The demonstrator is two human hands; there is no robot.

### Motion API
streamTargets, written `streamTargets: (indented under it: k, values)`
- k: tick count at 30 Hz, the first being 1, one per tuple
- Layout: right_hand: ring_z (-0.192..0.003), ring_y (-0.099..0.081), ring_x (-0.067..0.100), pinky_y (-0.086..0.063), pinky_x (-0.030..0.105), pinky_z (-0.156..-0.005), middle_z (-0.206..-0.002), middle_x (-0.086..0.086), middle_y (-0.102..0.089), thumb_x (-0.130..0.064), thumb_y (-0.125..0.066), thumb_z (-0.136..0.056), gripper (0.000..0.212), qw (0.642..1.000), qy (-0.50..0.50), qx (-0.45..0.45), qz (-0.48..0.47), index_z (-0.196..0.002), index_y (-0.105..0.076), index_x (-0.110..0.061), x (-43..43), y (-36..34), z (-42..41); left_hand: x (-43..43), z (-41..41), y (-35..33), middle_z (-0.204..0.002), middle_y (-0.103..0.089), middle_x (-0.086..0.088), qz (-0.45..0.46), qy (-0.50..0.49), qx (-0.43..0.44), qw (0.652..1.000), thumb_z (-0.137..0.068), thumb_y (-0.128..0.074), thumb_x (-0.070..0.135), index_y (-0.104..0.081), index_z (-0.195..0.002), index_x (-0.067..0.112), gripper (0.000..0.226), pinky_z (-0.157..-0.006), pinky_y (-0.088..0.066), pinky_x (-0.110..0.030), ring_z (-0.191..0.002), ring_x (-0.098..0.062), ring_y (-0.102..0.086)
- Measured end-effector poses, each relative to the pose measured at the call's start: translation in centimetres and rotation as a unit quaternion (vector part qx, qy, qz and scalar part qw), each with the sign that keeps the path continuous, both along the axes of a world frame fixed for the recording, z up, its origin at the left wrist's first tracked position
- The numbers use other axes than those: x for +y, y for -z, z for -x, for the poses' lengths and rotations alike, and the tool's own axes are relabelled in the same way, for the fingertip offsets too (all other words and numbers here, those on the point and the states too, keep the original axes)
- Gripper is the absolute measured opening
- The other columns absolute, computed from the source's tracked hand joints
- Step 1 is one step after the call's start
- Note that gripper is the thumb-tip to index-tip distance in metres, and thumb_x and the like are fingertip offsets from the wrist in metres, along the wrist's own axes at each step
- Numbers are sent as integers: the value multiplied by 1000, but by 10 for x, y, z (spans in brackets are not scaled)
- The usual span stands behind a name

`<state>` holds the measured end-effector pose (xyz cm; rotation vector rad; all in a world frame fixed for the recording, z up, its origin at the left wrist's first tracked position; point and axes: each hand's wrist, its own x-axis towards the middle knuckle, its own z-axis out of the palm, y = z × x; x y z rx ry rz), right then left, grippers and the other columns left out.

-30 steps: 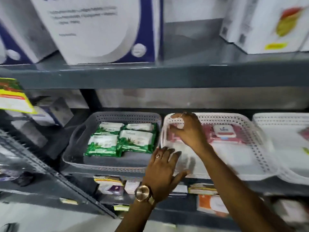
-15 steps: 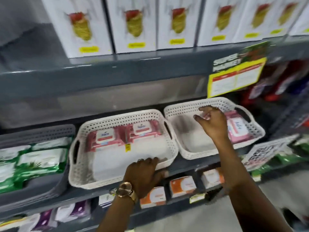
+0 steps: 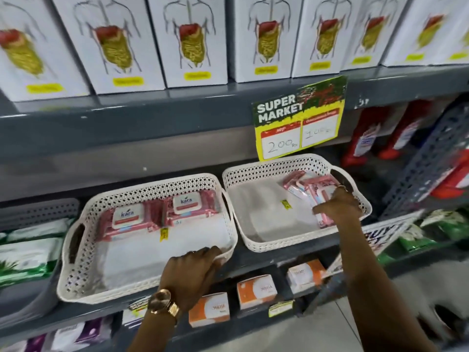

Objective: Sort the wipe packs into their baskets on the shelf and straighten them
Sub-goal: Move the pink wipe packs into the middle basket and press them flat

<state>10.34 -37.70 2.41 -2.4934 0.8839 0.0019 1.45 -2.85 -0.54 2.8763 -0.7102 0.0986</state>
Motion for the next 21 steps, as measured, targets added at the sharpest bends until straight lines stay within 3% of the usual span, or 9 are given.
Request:
streamTargets:
  k: [3,7,11,14,17,21]
  values:
    - [-110,-59,43,-49,49,-92,-120,25,-61,-26,-90,-51,77,995,21,-55,85,-114,-54,-2,15,-9,11,2,1,-1,-111,-69,2,17,2,4,1000,-93,-30,48,-49,-118,30,36,-71,-52,-37,-94,-27,-66]
    - [-97,-62,45,-53,51,-83,-104,31,-64,-30,-93,-42,84,967,-48,-175,181,-110,-56,0,53,-28,18,18,2,-4,-115,-66,3,26,7,33,999,-94,-33,52,-47,-118,31,35,-77,-49,-33,-102,-23,-61]
    - [-99,-64,41,-53,45,-82,-111,24,-67,-30,-91,-47,89,955,-165,-238,69,-124,-52,-10,118,-51,17,55,8,-3,-114,-66,3,10,-25,45,999,-95,-33,53,-47,-115,32,32,-71,-41,-30,-100,-21,-61]
    - [-94,-66,34,-53,37,-79,-111,16,-70,-29,-92,-43,90,920,-291,-262,14,-123,-54,-16,186,-57,14,95,18,-1,-108,-68,5,7,-73,31,997,-90,-33,62,-50,-112,31,41,-65,-37,-27,-96,-19,-63]
    - [-100,-63,30,-51,33,-83,-117,9,-68,-34,-88,-42,98,881,-409,-237,29,-132,-49,-26,254,-51,10,131,23,1,-105,-69,6,-8,-96,17,995,-85,-31,71,-50,-112,31,52,-66,-42,-29,-95,-19,-63]
    - [-111,-56,31,-43,36,-92,-126,9,-63,-33,-86,-50,99,840,-501,-194,74,-139,-42,-24,333,-29,3,158,26,2,-98,-69,2,-39,-96,-2,995,-83,-24,75,-52,-105,27,60,-67,-46,-32,-89,-21,-63]
